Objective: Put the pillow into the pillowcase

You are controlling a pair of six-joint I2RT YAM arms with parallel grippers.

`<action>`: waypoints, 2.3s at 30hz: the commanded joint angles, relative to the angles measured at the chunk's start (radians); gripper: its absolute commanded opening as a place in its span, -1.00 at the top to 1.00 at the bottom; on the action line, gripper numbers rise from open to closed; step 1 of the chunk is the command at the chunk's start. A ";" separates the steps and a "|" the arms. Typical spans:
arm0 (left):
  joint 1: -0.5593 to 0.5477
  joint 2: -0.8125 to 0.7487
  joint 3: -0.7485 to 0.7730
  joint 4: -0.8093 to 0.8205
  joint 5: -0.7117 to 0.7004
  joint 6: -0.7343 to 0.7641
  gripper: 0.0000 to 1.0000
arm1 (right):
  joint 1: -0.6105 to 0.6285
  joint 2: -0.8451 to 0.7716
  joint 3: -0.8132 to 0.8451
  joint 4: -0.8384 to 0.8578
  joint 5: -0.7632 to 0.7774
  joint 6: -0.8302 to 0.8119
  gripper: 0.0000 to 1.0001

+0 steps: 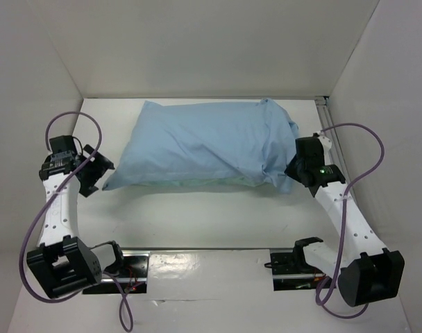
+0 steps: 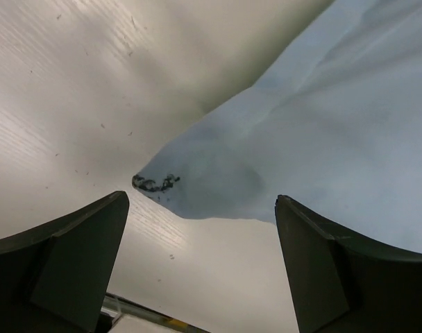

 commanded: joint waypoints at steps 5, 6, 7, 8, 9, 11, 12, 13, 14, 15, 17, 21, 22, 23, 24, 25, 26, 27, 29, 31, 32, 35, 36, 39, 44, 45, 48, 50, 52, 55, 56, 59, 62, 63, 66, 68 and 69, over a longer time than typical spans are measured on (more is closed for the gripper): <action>0.033 0.140 -0.105 0.221 0.223 0.010 -1.00 | -0.005 0.016 0.049 0.058 -0.026 -0.036 1.00; 0.033 0.155 -0.116 0.247 0.243 0.001 -1.00 | -0.005 0.016 0.049 0.058 -0.026 -0.036 1.00; 0.033 0.169 -0.116 0.285 0.254 0.001 -1.00 | -0.005 0.016 0.049 0.058 -0.026 -0.036 1.00; 0.033 0.192 -0.128 0.308 0.289 -0.015 -0.97 | -0.014 0.016 0.049 0.058 -0.026 -0.036 1.00; 0.033 0.201 -0.139 0.328 0.315 -0.015 -0.88 | -0.014 0.016 0.049 0.058 -0.026 -0.036 1.00; 0.033 0.211 -0.139 0.339 0.360 -0.024 -0.55 | -0.014 0.016 0.049 0.058 -0.026 -0.036 1.00; 0.033 0.211 -0.139 0.339 0.372 -0.024 -0.08 | -0.014 0.016 0.061 0.058 -0.026 -0.036 1.00; 0.042 0.211 -0.127 0.339 0.372 -0.024 0.99 | -0.014 0.027 0.061 0.058 -0.026 -0.036 1.00; 0.042 0.194 -0.102 0.328 0.394 -0.035 1.00 | -0.014 0.027 0.070 0.058 -0.026 -0.036 1.00; 0.051 0.185 -0.087 0.319 0.411 -0.035 1.00 | -0.014 0.036 0.083 0.058 -0.026 -0.036 1.00; 0.052 0.145 -0.050 0.319 0.422 -0.051 1.00 | -0.014 0.053 0.101 0.067 -0.016 -0.036 1.00; 0.039 0.146 0.091 0.424 0.521 -0.174 1.00 | -0.036 0.236 0.306 0.171 -0.039 -0.065 1.00; 0.039 0.166 0.112 0.480 0.553 -0.215 1.00 | -0.045 0.287 0.370 0.181 -0.056 -0.080 1.00; 0.039 0.190 0.138 0.536 0.587 -0.258 1.00 | -0.045 0.341 0.445 0.181 -0.065 -0.094 1.00; 0.030 0.248 0.216 0.590 0.621 -0.344 1.00 | -0.056 0.396 0.622 0.193 -0.065 -0.127 1.00; 0.030 0.284 0.272 0.632 0.632 -0.379 1.00 | -0.071 0.495 0.727 0.193 -0.078 -0.143 1.00; 0.042 0.321 0.341 0.675 0.653 -0.407 1.00 | -0.086 0.541 0.839 0.175 -0.091 -0.154 1.00; 0.055 0.353 0.484 0.695 0.693 -0.458 1.00 | -0.117 0.571 0.942 0.175 -0.105 -0.178 1.00; 0.110 0.390 0.592 0.719 0.702 -0.499 1.00 | -0.149 0.593 1.144 0.216 -0.130 -0.200 1.00; 0.163 0.379 0.639 0.785 0.722 -0.561 1.00 | -0.235 0.564 1.164 0.268 -0.171 -0.189 1.00; 0.220 0.360 0.639 0.802 0.734 -0.576 1.00 | -0.269 0.515 1.120 0.323 -0.238 -0.177 1.00; 0.300 0.307 0.530 0.830 0.767 -0.588 1.00 | -0.347 0.380 0.864 0.402 -0.305 -0.146 1.00; 0.330 0.292 0.422 0.842 0.777 -0.602 1.00 | -0.359 0.306 0.693 0.429 -0.340 -0.146 1.00; 0.360 0.228 0.227 0.905 0.814 -0.622 1.00 | -0.359 0.181 0.423 0.419 -0.340 -0.135 1.00; 0.349 0.137 -0.020 0.720 0.784 -0.428 1.00 | -0.402 -0.031 0.068 0.195 -0.316 -0.013 -0.28; 0.349 0.117 -0.044 0.648 0.773 -0.406 1.00 | -0.392 -0.051 0.052 0.175 -0.315 0.004 -0.44; 0.312 0.062 -0.053 0.540 0.696 -0.346 0.44 | -0.363 -0.073 0.073 0.095 -0.326 0.041 -0.63; 0.303 0.042 0.012 0.528 0.696 -0.346 -0.03 | -0.352 -0.073 0.119 0.067 -0.305 0.030 -0.63; 0.303 0.042 0.111 0.476 0.663 -0.312 -0.37 | -0.338 -0.073 0.226 0.026 -0.239 0.020 -0.58; 0.303 0.051 0.309 0.340 0.571 -0.259 -0.50 | -0.309 -0.094 0.358 0.003 -0.144 0.000 -0.40; 0.303 0.051 0.352 0.304 0.546 -0.243 -0.50 | -0.298 -0.094 0.388 0.003 -0.128 0.000 -0.29; 0.303 0.051 0.421 0.272 0.561 -0.222 -0.41 | -0.278 -0.109 0.480 0.012 -0.108 -0.063 0.07; 0.251 0.051 0.384 0.316 0.584 -0.211 -0.41 | -0.278 -0.050 0.526 -0.025 -0.202 -0.121 0.48; 0.218 0.051 0.336 0.334 0.595 -0.211 -0.41 | -0.278 -0.012 0.526 -0.052 -0.276 -0.152 0.62; 0.167 0.040 0.240 0.335 0.615 -0.200 -0.41 | -0.268 0.045 0.495 -0.088 -0.401 -0.212 0.50; 0.098 0.030 0.203 0.324 0.597 -0.158 -0.41 | -0.248 0.096 0.452 -0.124 -0.446 -0.229 0.22; 0.069 0.017 0.190 0.271 0.577 -0.132 -0.41 | -0.225 0.110 0.442 -0.141 -0.412 -0.229 0.14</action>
